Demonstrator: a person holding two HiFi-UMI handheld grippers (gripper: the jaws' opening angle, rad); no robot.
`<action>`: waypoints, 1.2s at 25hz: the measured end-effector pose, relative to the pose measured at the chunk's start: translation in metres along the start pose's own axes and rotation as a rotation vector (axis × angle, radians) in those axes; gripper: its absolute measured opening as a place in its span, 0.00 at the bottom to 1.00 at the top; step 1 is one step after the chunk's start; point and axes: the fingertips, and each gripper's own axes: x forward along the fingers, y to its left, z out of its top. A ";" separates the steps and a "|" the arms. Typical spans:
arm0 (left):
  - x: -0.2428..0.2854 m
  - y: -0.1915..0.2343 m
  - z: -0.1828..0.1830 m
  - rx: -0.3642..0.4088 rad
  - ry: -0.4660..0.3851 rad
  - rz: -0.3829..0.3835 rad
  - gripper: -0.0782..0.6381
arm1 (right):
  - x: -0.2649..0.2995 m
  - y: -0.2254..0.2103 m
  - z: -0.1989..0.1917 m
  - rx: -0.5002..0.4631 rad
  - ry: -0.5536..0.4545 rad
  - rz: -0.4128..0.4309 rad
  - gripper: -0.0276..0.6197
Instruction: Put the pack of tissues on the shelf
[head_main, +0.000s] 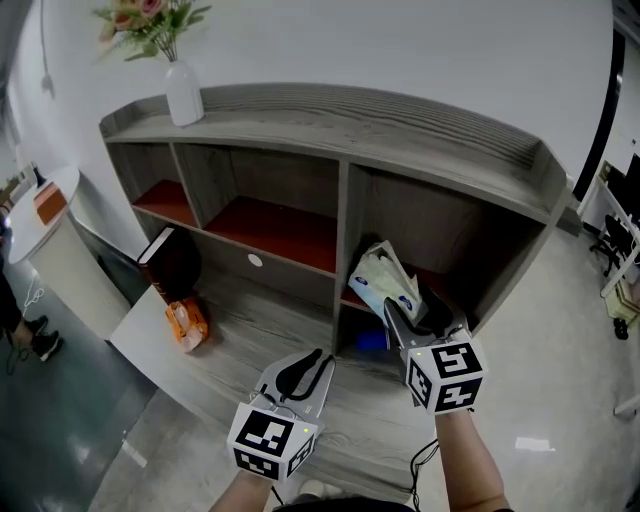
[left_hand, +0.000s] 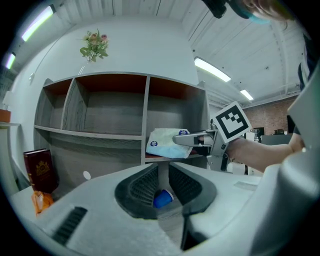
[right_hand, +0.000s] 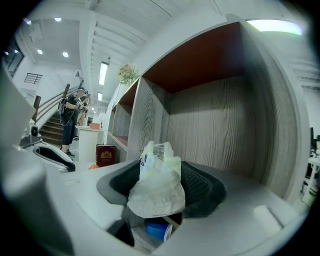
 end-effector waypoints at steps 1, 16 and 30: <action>0.000 -0.001 0.000 0.001 -0.001 -0.003 0.18 | -0.002 0.000 0.001 0.004 -0.004 0.003 0.43; 0.004 -0.018 0.000 -0.011 -0.014 -0.069 0.18 | -0.060 0.005 0.010 0.105 -0.106 0.025 0.27; -0.004 -0.025 0.003 -0.058 -0.048 -0.091 0.13 | -0.112 0.014 -0.009 0.148 -0.102 0.026 0.05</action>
